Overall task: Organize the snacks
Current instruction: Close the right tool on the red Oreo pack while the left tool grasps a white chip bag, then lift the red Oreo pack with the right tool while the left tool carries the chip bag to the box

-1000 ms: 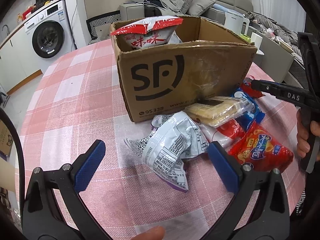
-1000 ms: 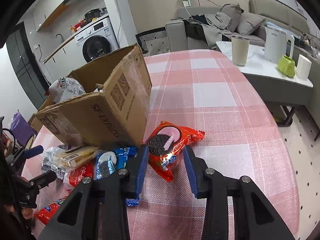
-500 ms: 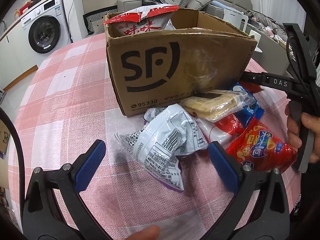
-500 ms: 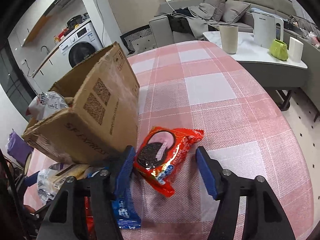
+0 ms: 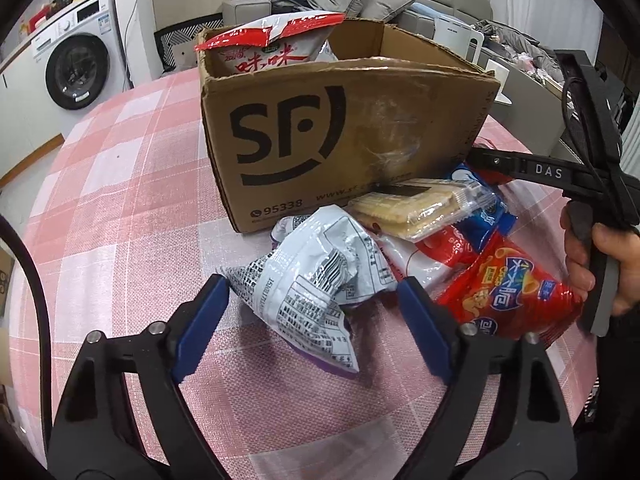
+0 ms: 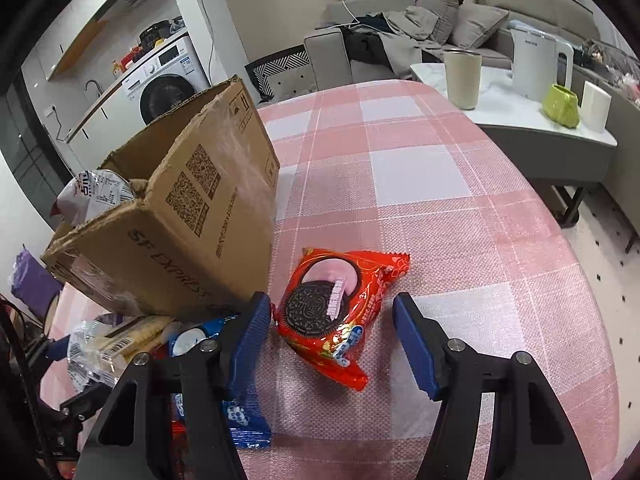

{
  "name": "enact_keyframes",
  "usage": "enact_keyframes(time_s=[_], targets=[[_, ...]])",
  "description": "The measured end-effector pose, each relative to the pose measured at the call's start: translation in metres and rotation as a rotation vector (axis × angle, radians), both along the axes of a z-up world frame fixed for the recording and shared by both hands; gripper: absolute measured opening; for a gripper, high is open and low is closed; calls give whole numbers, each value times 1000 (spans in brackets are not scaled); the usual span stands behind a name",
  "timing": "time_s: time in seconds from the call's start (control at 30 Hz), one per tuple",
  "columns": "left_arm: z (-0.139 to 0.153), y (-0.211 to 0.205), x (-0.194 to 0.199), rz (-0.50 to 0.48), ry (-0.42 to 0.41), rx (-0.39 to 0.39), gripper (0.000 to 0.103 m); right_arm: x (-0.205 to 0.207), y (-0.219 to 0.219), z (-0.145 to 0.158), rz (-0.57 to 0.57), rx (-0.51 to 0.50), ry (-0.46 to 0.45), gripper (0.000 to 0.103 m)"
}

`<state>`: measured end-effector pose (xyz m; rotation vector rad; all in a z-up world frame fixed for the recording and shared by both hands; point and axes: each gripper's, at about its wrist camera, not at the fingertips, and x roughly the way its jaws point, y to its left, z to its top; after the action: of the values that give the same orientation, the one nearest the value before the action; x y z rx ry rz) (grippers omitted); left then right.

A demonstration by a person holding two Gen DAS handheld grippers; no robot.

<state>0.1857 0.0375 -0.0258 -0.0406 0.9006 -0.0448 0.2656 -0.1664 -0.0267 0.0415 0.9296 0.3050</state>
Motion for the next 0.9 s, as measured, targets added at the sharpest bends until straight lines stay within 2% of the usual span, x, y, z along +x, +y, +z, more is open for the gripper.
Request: enact_keyframes(time_s=[0.03,0.07,0.1,0.27,0.43,0.5,0.67,0.73,0.8,0.9], targets=[[0,0,0,0,-2,2,79,0,0,0,-2,-9,-2,59],[1,0,-1,0,-5,4,71,0,0,0,-7,-18,-2,51],[2,0,-1,-1,-9,3,68,1,-1,0,-12,-21,0,49],[6,5,-2,-1,-12,-18,54,0,-11,0,-17,17,5,46],[9,7,-4,-11,-19,-33,50,-4,-19,7,-11,57,-5,46],[11,8,-6,-16,-28,-46,44,-6,-21,11,-7,72,-14,46],[10,9,-6,-19,-18,-58,46,-8,-21,15,5,82,-19,46],[8,9,-4,-17,-10,-64,49,-9,-19,15,11,81,-17,46],[6,9,-3,-12,-9,-55,59,-9,-18,13,15,78,-12,46],[4,6,-1,-5,-15,-30,64,-10,-15,13,19,74,-10,46]])
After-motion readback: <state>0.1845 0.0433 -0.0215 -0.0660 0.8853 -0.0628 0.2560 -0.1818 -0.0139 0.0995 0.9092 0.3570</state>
